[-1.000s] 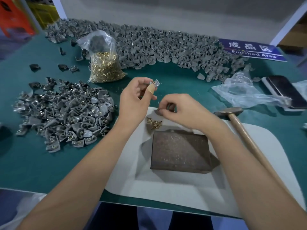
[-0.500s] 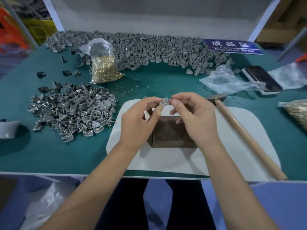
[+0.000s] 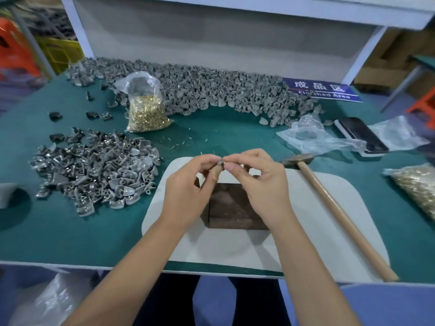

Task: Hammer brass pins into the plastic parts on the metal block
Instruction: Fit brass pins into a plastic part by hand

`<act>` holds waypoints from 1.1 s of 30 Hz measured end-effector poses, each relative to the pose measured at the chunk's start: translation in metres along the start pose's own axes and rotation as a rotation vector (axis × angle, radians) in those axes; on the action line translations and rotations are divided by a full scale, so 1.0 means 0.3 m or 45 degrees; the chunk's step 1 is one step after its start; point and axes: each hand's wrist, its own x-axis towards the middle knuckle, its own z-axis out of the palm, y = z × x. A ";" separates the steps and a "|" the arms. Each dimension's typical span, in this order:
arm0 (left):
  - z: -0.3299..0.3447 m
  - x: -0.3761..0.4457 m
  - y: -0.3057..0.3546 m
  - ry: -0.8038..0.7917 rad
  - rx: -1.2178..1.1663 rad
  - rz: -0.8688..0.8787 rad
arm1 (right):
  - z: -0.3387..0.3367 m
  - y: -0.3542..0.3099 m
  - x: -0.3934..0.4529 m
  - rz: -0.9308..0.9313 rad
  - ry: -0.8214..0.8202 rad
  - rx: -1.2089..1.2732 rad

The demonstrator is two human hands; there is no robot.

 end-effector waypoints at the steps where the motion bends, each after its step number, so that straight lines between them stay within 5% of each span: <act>1: 0.002 -0.001 -0.002 0.001 0.009 0.002 | 0.001 0.000 0.001 -0.001 -0.003 -0.011; 10: 0.024 -0.011 0.001 -0.013 -0.008 -0.043 | 0.007 0.016 -0.026 -0.191 0.070 -0.171; 18: 0.014 -0.004 -0.001 0.028 0.036 -0.105 | -0.007 0.020 -0.018 0.074 0.169 -0.002; 25: -0.102 0.023 -0.043 0.171 0.363 -0.324 | -0.004 0.045 -0.008 0.062 0.067 -0.213; 33: -0.297 -0.014 -0.070 0.254 0.840 -0.314 | 0.002 0.052 -0.014 -0.019 -0.057 -0.376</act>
